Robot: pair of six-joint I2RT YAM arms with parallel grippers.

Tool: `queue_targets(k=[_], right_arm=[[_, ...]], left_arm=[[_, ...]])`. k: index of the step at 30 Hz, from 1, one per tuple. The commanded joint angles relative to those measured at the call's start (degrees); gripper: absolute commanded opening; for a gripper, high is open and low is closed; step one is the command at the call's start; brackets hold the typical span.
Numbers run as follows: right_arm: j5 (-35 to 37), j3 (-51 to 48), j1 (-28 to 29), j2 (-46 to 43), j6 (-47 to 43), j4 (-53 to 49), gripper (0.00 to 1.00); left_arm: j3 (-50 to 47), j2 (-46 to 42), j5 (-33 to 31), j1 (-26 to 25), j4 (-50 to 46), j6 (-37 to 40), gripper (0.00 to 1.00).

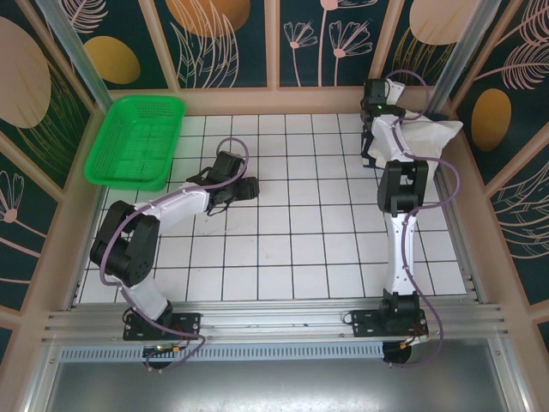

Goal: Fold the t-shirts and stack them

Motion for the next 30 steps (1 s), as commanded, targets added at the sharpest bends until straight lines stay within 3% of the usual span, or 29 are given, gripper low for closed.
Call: queue_targets(k=[1, 8, 11, 23, 30], right_arm=[[-2.5, -1.0, 0.0, -0.2, -3.7, 2.1, 0.36], [-4.1, -3.0, 0.0, -2.7, -6.6, 2.9, 0.10], [-7.9, -6.4, 0.2, -5.7, -8.5, 5.5, 0.00], [-21.7, -22.8, 0.0, -17.9, -12.7, 16.8, 0.00], [-27.2, -24.7, 0.1, -17.3, -16.0, 18.4, 0.00]], left_arm=[[1.0, -0.9, -1.1, 0.3, -2.5, 1.3, 0.68], [0.3, -1.4, -2.7, 0.3, -3.7, 1.5, 0.68], [0.3, -1.5, -2.8, 0.3, -4.0, 1.7, 0.68], [0.0, -0.9, -2.9, 0.3, -3.9, 1.6, 0.68], [-0.7, -1.0, -3.2, 0.4, -3.4, 1.4, 0.68]])
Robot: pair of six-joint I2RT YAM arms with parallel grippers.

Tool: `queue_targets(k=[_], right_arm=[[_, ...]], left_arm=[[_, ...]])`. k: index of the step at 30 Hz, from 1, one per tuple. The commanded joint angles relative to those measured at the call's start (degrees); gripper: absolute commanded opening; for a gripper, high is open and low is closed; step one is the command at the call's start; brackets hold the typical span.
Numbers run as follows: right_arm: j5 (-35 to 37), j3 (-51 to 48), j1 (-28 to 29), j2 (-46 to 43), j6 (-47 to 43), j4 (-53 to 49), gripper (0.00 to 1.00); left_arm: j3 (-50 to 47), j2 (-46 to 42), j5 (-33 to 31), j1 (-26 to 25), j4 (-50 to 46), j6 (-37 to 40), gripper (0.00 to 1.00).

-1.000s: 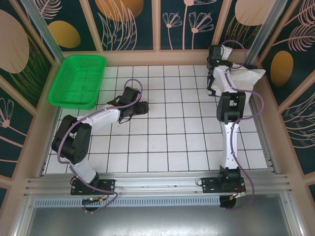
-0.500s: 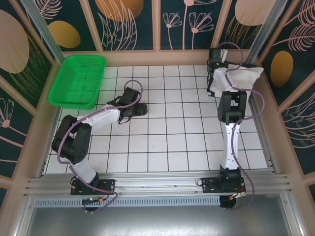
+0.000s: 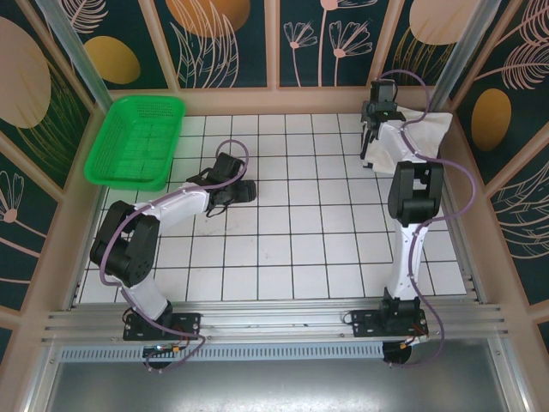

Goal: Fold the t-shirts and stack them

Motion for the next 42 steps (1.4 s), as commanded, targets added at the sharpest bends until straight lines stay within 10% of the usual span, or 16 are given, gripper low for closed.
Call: queue_targets(k=[1, 5, 9, 16, 24, 42], right_arm=[[-6.2, -0.5, 0.1, -0.8, -3.0, 3.3, 0.00], [-8.4, 1.8, -0.8, 1.3, -2.9, 0.9, 0.05], [-6.1, 2.8, -0.7, -0.5, -2.0, -2.4, 0.37], [-2.4, -17.0, -0.9, -15.3, 1.2, 9.3, 0.63], [-3.8, -37.0, -7.9, -22.5, 9.6, 23.5, 0.62], [-6.3, -11.2, -13.3, 2.5, 13.0, 1.3, 0.64]], left_arm=[[-0.6, -1.0, -1.4, 0.4, -0.7, 0.7, 0.68], [0.0, -1.1, -1.8, 0.4, -1.1, 0.8, 0.68], [-0.1, -1.6, -2.1, 0.4, -1.3, 0.9, 0.69], [0.4, -1.7, -1.5, 0.4, -1.7, 0.8, 0.70], [1.3, -1.1, -1.4, 0.4, -2.2, 1.0, 0.71], [1.7, -0.8, -0.7, 0.4, -2.4, 0.6, 0.71]])
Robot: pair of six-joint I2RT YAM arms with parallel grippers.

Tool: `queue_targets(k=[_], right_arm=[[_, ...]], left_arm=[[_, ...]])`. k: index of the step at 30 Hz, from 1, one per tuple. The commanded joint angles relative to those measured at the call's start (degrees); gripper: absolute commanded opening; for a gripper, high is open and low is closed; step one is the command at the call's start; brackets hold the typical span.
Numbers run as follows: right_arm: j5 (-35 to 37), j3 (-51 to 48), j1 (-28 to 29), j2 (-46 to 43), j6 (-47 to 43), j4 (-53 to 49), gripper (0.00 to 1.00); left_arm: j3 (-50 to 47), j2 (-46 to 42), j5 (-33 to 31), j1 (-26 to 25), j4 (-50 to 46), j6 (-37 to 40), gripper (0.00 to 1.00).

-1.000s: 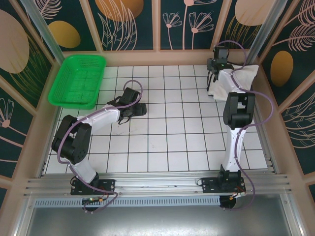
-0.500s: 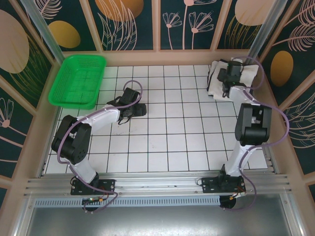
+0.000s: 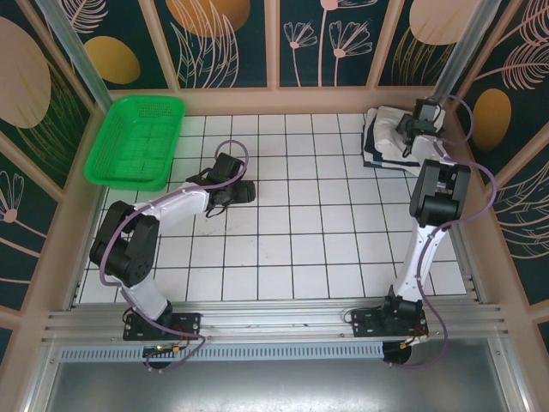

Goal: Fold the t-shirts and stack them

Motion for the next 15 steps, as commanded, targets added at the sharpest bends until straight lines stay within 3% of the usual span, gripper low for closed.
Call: queue_targets(k=[1, 4, 7, 9, 13, 15], right_arm=[[-0.7, -0.2, 0.6, 3.1, 2.5, -8.0, 0.65], [-2.1, -1.0, 0.8, 1.4, 2.5, -8.1, 0.68], [-1.5, -1.2, 1.5, -2.1, 1.8, -8.3, 0.78], [-1.5, -2.6, 1.8, -5.6, 1.8, -7.2, 0.98], [-3.1, -8.9, 1.9, -13.1, 0.8, -2.1, 0.99], [-2.6, -14.4, 2.3, -17.2, -0.2, 1.9, 0.99]], left_arm=[[1.3, -0.8, 0.4, 0.4, -0.8, 0.5, 0.71], [0.8, -1.9, -0.2, 0.4, -0.8, 0.6, 0.74], [0.8, -3.1, -1.2, 0.4, -1.0, 0.7, 0.76], [0.5, -4.6, -2.0, 0.4, -0.3, 0.2, 0.79], [-1.8, -9.3, -4.8, 0.4, 2.6, -1.1, 0.96], [-3.2, -12.1, -6.7, 0.4, 4.3, -1.1, 0.98]])
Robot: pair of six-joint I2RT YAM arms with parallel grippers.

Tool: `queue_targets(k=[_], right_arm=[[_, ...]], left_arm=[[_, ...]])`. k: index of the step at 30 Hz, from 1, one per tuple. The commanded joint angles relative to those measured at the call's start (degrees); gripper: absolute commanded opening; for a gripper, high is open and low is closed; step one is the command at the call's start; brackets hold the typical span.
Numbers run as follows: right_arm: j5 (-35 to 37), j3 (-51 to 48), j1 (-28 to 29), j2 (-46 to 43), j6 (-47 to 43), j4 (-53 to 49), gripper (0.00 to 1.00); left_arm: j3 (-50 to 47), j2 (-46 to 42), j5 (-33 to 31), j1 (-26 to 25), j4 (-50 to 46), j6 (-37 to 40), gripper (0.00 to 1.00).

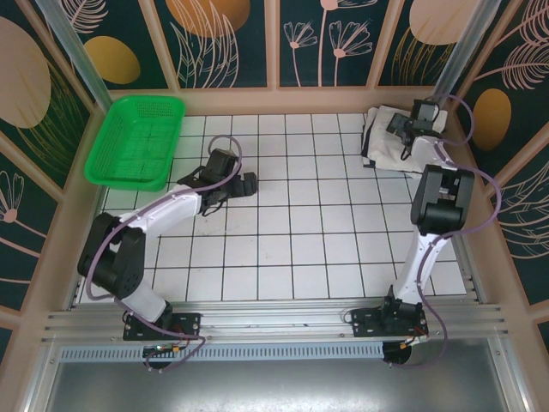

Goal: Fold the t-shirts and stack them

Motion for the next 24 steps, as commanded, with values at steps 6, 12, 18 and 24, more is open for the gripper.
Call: queue_targets(k=[6, 12, 18, 24], right_arm=[[0.2, -25.1, 3.6, -20.3, -5.2, 19.0, 0.99], [12.8, -43.8, 12.6, -35.6, -8.2, 28.1, 0.99], [12.2, -63.0, 14.2, -44.9, -6.4, 40.2, 0.99], [1.9, -81.7, 13.5, -40.7, -13.1, 76.3, 0.99]], left_arm=[[-4.2, -11.3, -13.4, 0.4, 4.3, 0.6, 0.98], [-18.4, -27.1, -29.6, 0.4, 17.0, 8.4, 0.98], [-35.0, -35.7, -40.7, 0.9, 33.1, 25.7, 0.98], [-46.1, -35.6, -30.7, 7.6, 50.8, 28.2, 0.98]])
